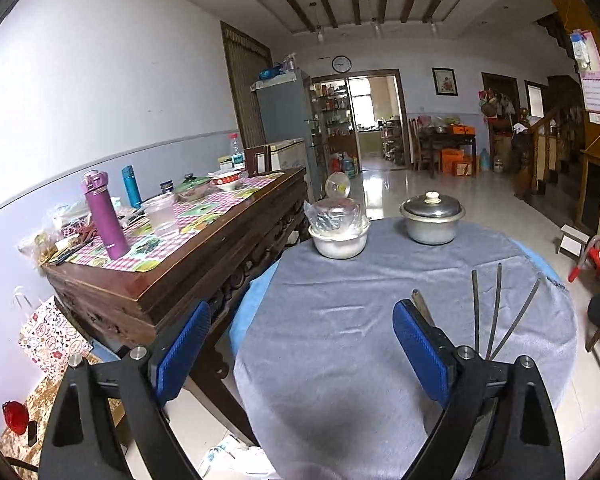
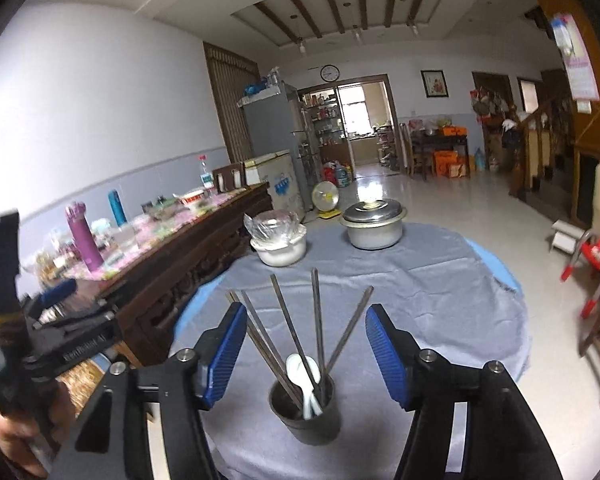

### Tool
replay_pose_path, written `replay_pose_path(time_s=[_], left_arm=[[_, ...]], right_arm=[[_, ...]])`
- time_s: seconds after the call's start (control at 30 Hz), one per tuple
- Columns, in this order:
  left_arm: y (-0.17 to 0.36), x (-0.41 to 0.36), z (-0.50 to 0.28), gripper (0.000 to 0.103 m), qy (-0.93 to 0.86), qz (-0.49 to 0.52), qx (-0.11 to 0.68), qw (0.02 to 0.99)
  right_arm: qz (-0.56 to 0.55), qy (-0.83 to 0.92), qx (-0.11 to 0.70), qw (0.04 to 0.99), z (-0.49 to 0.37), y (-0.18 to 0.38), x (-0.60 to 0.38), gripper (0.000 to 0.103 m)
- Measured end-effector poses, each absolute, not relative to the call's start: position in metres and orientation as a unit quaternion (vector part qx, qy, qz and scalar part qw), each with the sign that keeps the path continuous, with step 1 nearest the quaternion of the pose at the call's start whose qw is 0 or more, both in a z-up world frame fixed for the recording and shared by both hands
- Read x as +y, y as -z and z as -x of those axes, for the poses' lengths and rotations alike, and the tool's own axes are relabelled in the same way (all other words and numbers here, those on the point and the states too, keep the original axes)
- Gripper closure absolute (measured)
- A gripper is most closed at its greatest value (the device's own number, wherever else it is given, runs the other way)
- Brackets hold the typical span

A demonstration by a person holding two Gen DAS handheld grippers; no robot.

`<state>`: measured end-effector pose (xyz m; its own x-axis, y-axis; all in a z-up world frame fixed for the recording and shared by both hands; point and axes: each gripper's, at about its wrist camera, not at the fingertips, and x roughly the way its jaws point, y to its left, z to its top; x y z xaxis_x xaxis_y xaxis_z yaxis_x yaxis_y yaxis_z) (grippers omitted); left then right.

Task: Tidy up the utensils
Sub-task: 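Raise both open grippers up away from the cup rim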

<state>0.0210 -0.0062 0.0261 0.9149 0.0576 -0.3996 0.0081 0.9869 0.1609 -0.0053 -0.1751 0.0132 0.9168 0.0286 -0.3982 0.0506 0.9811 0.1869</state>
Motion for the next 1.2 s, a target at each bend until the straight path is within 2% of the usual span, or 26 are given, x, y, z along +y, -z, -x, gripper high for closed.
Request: replay_pose_path(time_s=[0.43, 1.2], left_arm=[[-0.02, 0.001, -0.002, 0.01, -0.009, -0.078, 0.226, 0.971], [0.002, 0.025, 0.002, 0.01, -0.016, -0.065, 0.249, 0.966]], right_arm=[[-0.092, 0.049, 0.252, 0.962, 0.022, 0.006, -0.159, 0.033], [-0.097, 0.045, 0.275, 0.956, 0.017, 0.018, -0.144, 0.033]])
